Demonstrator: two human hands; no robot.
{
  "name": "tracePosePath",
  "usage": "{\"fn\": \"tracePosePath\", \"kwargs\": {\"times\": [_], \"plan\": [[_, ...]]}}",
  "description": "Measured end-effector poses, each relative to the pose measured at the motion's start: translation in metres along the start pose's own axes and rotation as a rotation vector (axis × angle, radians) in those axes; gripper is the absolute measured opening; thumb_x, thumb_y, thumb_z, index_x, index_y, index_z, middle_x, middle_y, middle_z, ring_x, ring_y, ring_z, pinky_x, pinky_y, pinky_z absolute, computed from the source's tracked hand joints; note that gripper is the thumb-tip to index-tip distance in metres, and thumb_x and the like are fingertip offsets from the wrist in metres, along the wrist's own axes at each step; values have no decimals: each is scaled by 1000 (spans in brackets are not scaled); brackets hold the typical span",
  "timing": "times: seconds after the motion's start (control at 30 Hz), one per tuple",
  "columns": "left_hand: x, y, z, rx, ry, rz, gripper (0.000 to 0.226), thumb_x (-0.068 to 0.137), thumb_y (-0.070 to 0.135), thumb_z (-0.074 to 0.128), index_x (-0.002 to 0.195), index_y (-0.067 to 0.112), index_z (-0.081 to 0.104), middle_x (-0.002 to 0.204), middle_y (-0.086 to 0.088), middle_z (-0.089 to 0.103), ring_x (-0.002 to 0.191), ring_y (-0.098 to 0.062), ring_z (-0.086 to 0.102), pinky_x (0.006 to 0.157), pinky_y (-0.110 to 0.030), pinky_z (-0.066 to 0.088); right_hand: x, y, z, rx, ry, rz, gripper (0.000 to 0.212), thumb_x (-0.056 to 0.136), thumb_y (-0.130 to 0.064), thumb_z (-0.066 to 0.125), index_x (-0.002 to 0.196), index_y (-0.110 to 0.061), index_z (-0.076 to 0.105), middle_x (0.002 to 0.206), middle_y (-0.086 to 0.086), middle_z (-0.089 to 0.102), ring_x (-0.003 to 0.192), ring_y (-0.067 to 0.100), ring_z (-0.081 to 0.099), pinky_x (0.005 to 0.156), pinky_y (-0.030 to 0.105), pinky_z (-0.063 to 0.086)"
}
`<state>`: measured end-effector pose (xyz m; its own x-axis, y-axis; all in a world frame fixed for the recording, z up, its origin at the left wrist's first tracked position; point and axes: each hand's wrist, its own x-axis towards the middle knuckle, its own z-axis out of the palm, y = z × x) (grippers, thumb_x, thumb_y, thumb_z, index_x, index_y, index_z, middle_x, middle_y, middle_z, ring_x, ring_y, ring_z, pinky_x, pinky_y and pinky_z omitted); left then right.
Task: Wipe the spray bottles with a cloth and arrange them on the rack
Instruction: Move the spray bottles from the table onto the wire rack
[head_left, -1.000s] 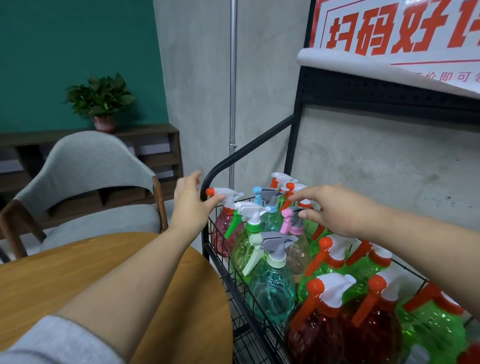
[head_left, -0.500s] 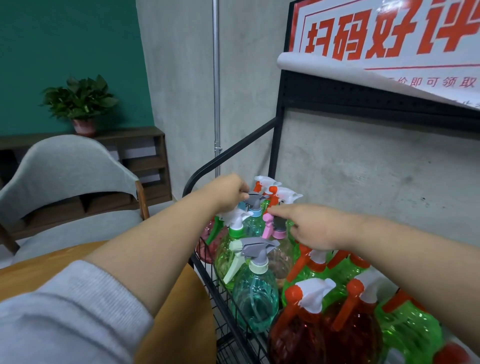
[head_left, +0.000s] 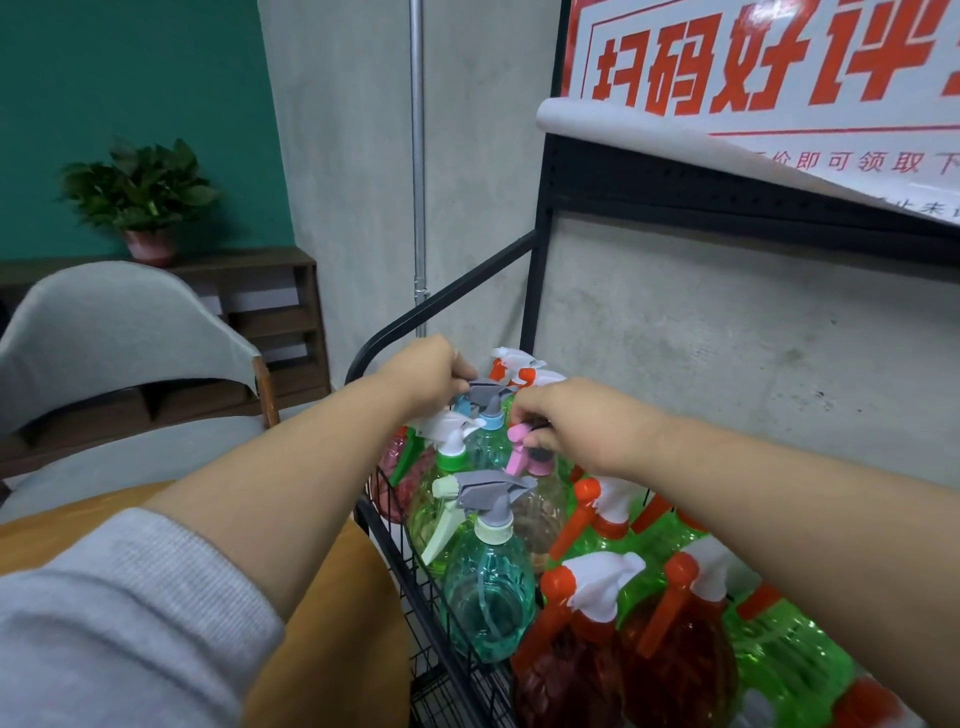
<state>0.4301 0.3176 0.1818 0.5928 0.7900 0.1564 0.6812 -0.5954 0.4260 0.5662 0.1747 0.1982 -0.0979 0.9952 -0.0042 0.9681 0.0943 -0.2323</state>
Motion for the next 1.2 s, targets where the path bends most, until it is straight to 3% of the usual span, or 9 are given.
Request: {"fn": "tracePosePath", "kwargs": {"times": [0.13, 0.33, 0.47, 0.57, 0.73, 0.83, 0.9, 1.03, 1.2], "plan": [[1, 0, -1, -24, -18, -11, 31, 95, 12, 62, 126, 7, 65, 126, -9, 66, 113, -21, 62, 100, -27, 44, 4, -2, 4, -89, 12, -4, 14, 98, -18, 50, 98, -13, 63, 72, -8, 58, 70, 15, 56, 47, 7, 28], [-1, 0, 0, -20, -4, -17, 30, 95, 12, 62, 125, 7, 65, 125, -9, 67, 113, -20, 62, 98, -26, 44, 7, -8, 6, -128, 33, 37, 25, 99, -28, 50, 82, -18, 66, 61, -9, 57, 77, 20, 67, 65, 25, 46], [-2, 2, -1, 12, 3, -3, 30, 96, 11, 60, 125, 7, 65, 126, -9, 66, 116, -21, 61, 102, -27, 43, 7, -8, 6, -172, 38, 65, 34, 98, -31, 50, 64, -26, 52, 65, -5, 61, 70, 19, 63, 54, 22, 37], [-2, 3, -1, 32, -9, 8, 31, 96, 12, 60, 127, 8, 64, 128, -9, 66, 117, -22, 60, 102, -28, 43, 5, -9, 6, -174, 50, 73, 30, 98, -32, 49, 69, -27, 54, 65, -6, 59, 67, 16, 58, 52, 20, 34], [-4, 2, -4, 58, -50, 20, 35, 98, 17, 58, 133, 10, 60, 134, -9, 62, 122, -23, 57, 104, -29, 40, 1, -12, 1, -175, 25, 86, 7, 94, -22, 57, 90, -17, 53, 83, -1, 55, 89, 23, 59, 63, 24, 34], [-12, 8, -9, 64, -64, 31, 43, 99, 23, 56, 140, 12, 51, 140, -10, 56, 128, -24, 53, 109, -34, 39, -7, -20, -14, -195, 34, 109, 31, 96, -31, 56, 124, -18, 58, 132, 7, 55, 112, 26, 57, 73, 25, 38], [-23, 19, -13, 85, -31, 76, 45, 99, 29, 56, 142, 15, 50, 140, -10, 57, 128, -25, 53, 107, -37, 41, -16, -28, -27, -249, 52, 117, 39, 96, -31, 56, 133, -18, 54, 144, 4, 47, 119, 27, 52, 88, 31, 41], [-52, 50, -15, 20, 76, 220, 36, 98, 36, 56, 128, 19, 64, 126, -8, 66, 116, -25, 60, 96, -37, 47, -39, -34, -48, -238, -20, 159, 36, 93, -26, 61, 128, -17, 59, 127, 6, 60, 114, 25, 57, 95, 35, 45], [-85, 88, -3, -7, -174, 334, 32, 98, 38, 53, 105, 13, 72, 89, -10, 71, 74, -19, 59, 66, -30, 42, -81, -29, -64, -268, -186, 205, 19, 90, -25, 64, 109, -24, 66, 116, -4, 65, 98, 15, 58, 76, 23, 40]]}}
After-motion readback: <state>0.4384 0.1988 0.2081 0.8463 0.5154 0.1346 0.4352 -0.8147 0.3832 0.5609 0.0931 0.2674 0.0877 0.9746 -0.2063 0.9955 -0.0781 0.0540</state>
